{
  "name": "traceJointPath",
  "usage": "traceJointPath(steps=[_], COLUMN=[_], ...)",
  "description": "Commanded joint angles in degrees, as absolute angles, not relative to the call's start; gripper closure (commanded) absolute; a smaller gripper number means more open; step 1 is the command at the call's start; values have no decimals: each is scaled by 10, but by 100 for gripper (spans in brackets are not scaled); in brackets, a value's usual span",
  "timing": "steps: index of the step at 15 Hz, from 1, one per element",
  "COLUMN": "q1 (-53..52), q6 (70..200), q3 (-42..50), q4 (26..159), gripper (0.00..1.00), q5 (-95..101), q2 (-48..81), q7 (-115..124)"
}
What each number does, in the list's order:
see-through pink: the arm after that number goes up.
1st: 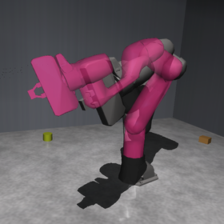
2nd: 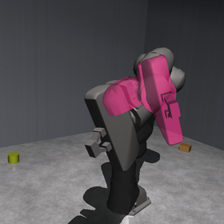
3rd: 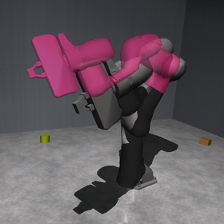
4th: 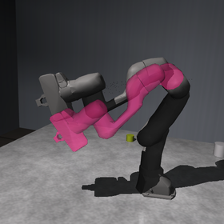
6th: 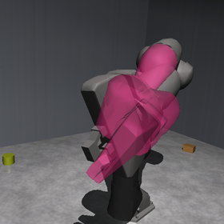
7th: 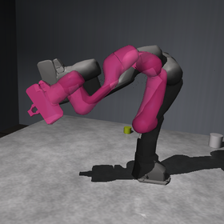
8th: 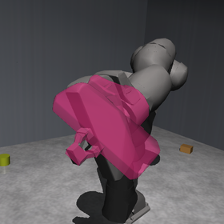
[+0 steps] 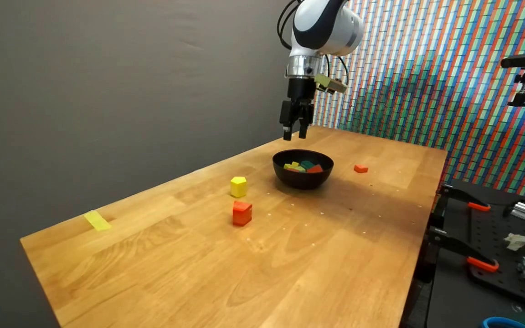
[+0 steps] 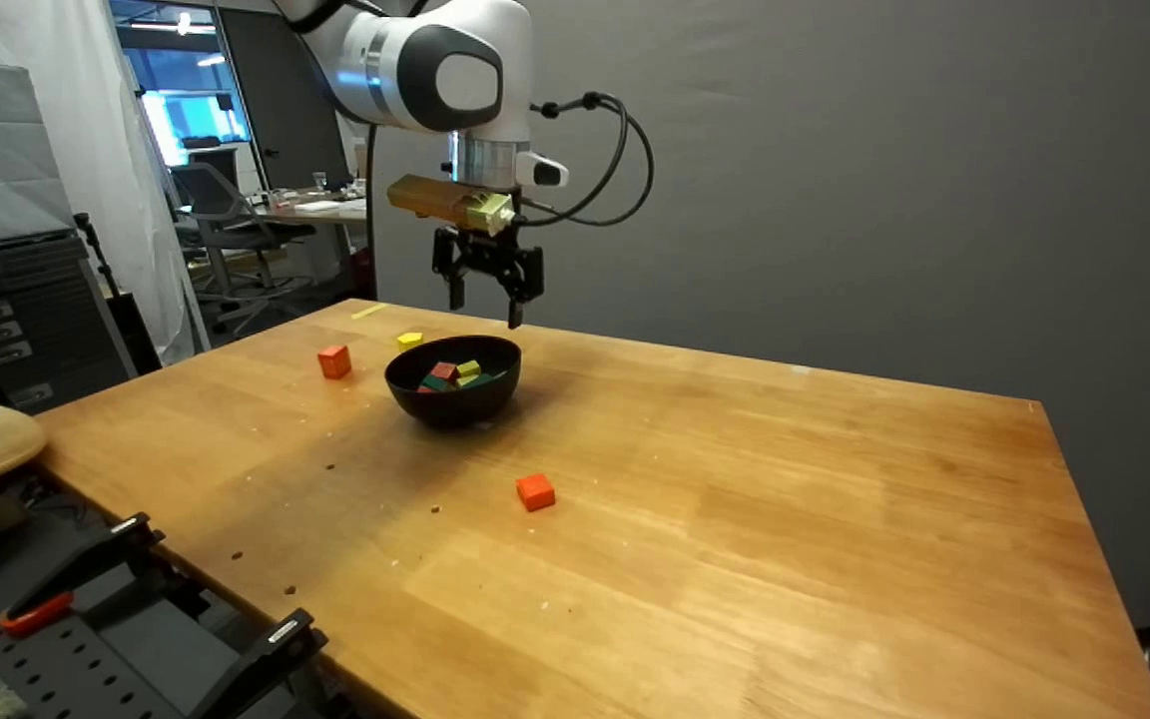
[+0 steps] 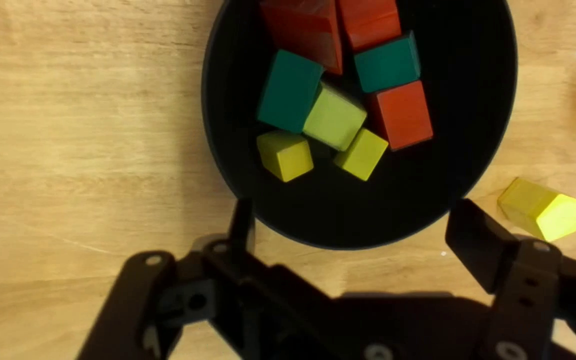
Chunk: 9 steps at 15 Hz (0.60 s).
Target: Remove the cubes from the bowl
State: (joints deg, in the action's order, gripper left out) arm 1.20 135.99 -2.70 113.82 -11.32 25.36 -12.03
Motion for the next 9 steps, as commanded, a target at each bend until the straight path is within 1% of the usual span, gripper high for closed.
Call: traceJointPath(steps=[1, 2, 3, 4, 5, 6, 7, 8, 9], q1=[16, 16, 14, 14, 14, 14, 13, 12, 10], q6=[1314, 1310, 1306, 1298, 1291, 1284, 1278, 1274, 1275], q3=[-24, -24, -25, -26, -29, -30, -31, -31, -30], q4=[1098, 1099, 1101, 1103, 1107, 1110, 1116, 1121, 1126], gripper=[7, 11, 21, 27, 39, 43, 41, 42, 38], q5=[-85, -83, -81, -82, -85, -87, -89, -90, -89], q2=[280, 281, 281, 281, 280, 279, 277, 276, 276], q7=[-108, -105, -101, -99, -97, -95, -91, -86, -77])
